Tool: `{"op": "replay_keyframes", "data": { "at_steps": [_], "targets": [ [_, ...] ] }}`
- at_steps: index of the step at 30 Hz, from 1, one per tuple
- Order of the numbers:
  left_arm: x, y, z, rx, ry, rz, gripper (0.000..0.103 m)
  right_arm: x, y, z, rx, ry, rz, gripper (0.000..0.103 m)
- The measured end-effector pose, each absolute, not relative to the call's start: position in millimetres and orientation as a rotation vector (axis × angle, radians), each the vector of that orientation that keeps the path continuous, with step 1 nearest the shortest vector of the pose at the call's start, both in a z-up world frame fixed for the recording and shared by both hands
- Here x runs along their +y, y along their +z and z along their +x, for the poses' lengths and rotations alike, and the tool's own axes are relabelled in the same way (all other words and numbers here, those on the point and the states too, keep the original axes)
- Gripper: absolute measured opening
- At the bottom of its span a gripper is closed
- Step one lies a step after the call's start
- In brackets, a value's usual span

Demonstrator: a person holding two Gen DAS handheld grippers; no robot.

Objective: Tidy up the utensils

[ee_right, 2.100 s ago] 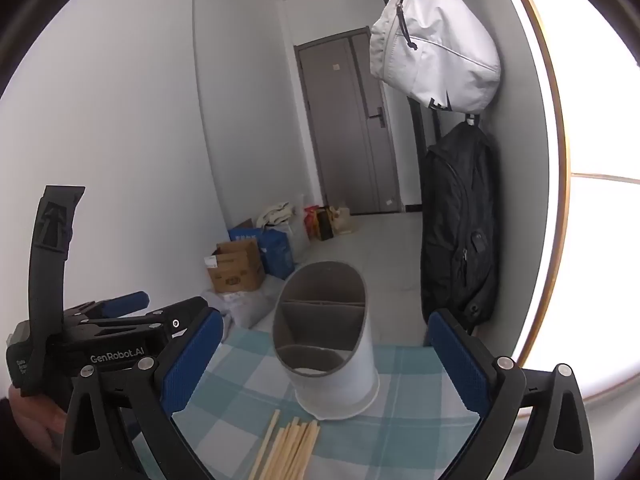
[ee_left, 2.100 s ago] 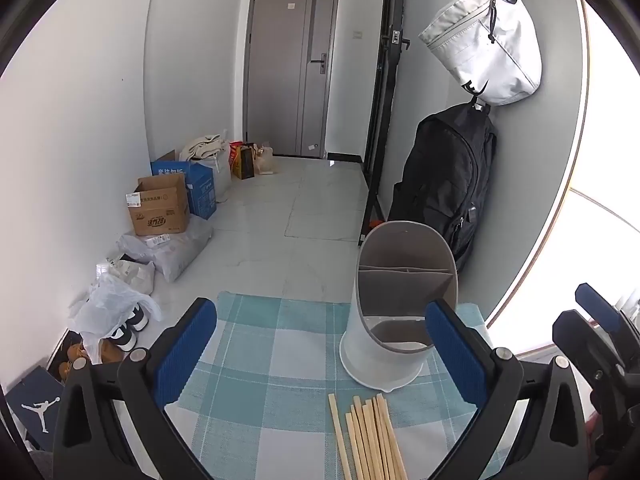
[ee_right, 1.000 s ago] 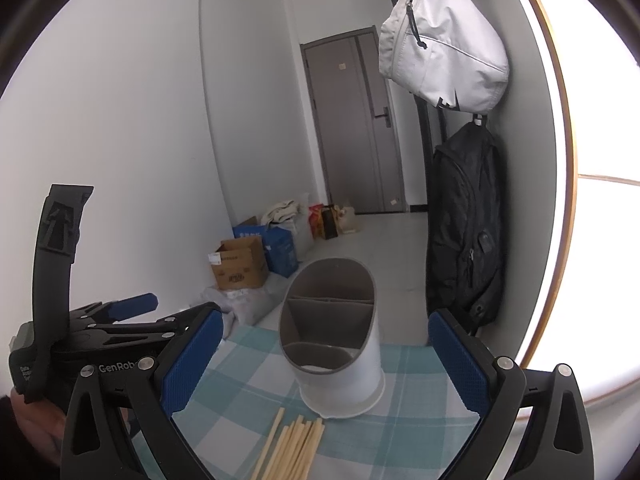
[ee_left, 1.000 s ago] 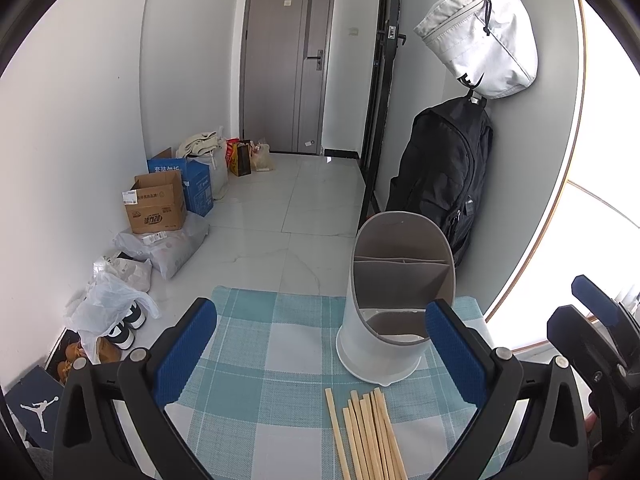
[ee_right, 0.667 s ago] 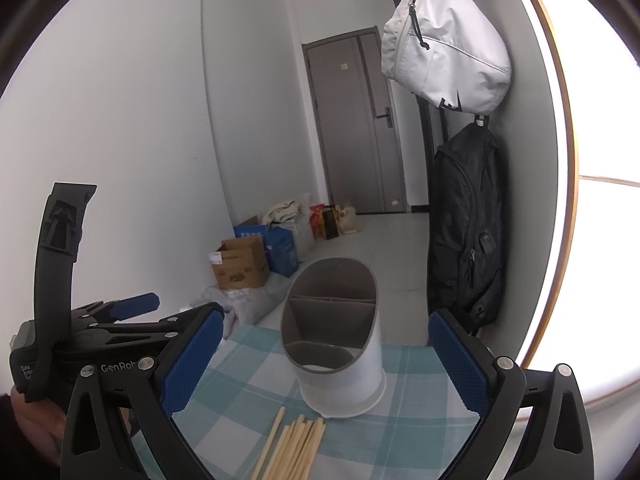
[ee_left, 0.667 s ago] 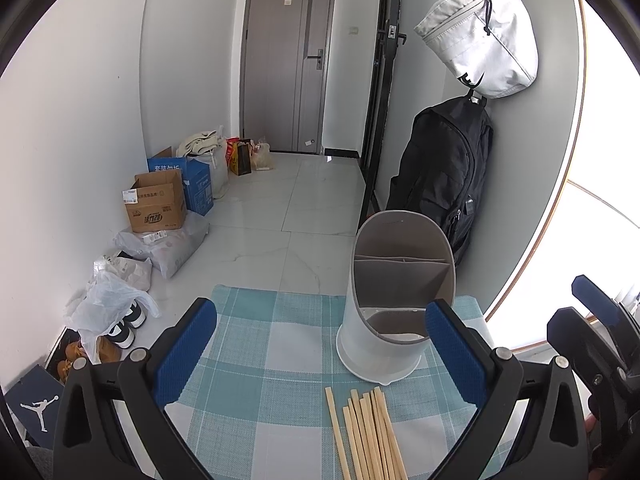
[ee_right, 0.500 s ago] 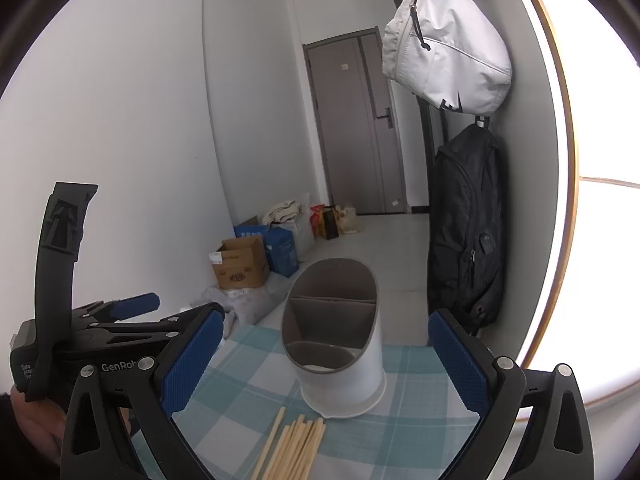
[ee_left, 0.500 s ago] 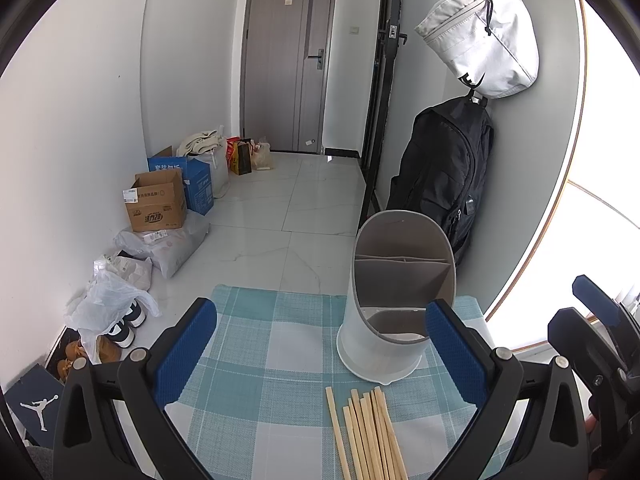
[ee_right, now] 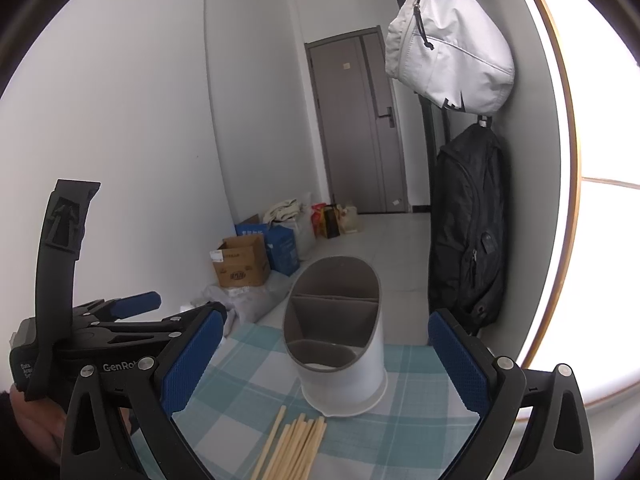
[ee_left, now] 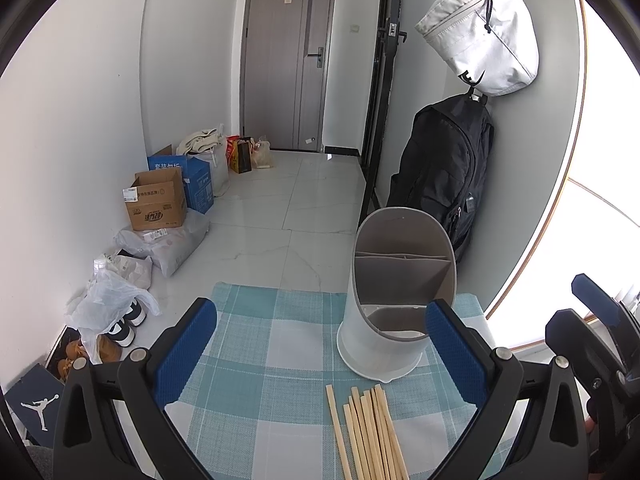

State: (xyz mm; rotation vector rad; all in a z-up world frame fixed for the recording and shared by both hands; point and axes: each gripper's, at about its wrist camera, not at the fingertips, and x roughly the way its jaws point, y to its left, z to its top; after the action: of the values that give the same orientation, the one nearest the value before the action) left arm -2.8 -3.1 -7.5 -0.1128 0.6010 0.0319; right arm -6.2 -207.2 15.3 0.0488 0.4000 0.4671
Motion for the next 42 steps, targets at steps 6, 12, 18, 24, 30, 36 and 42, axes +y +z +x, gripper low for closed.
{"op": "replay_keyframes", "data": {
  "at_steps": [6,12,18,24,30,36,42],
  "targets": [
    [-4,-8,-2,0.609,0.032,-0.108,0.101,-206,14,-6,0.404,0.467,0.042,0.103],
    [-3,-12,2,0.63,0.027,-0.114,0.101,-204,11,-2,0.426,0.458,0.034,0.103],
    [9,-25,10,0.691,0.021,-0.135,0.101,-199,-5,13,0.533,0.447,0.019,0.103],
    [30,-41,19,0.766,0.046,-0.173,0.101,-188,-42,39,0.759,0.49,0.034,0.09],
    [48,-63,27,0.872,0.072,-0.189,0.101,-170,-96,65,1.036,0.53,0.037,0.057],
    [62,-82,32,0.967,0.081,-0.212,0.101,-148,-130,76,1.154,0.52,-0.038,0.04],
    [66,-91,32,1.011,0.078,-0.198,0.101,-142,-150,92,1.202,0.49,-0.018,0.032]
  ]
}}
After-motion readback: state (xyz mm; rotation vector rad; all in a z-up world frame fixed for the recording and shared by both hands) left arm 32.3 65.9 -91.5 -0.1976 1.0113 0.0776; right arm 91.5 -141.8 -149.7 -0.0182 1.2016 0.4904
